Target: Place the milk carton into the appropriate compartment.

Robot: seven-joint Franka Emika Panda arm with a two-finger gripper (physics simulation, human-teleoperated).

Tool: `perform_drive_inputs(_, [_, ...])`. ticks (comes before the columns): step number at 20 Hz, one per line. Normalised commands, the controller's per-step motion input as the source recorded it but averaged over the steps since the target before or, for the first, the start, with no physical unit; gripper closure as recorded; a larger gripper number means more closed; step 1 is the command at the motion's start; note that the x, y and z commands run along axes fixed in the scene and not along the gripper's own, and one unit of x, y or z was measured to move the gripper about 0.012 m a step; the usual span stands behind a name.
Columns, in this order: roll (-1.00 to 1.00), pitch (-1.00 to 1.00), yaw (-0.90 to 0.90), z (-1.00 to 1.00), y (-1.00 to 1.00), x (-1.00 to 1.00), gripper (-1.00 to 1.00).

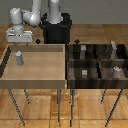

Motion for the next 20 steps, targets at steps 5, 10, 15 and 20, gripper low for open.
perform_drive_inputs(5, [0.0, 0.0, 0.0, 0.0, -0.15, 0.65, -1.0])
perform_drive_inputs(10, [0.0, 0.0, 0.0, 0.0, 0.0, 0.0, -1.0])
perform_drive_inputs(15, [0.0, 0.0, 0.0, -0.4, 0.2, 0.0, -1.0])
perform_drive_inputs(20, [0.0, 0.0, 0.0, -0.8, 0.0, 0.0, -1.0])
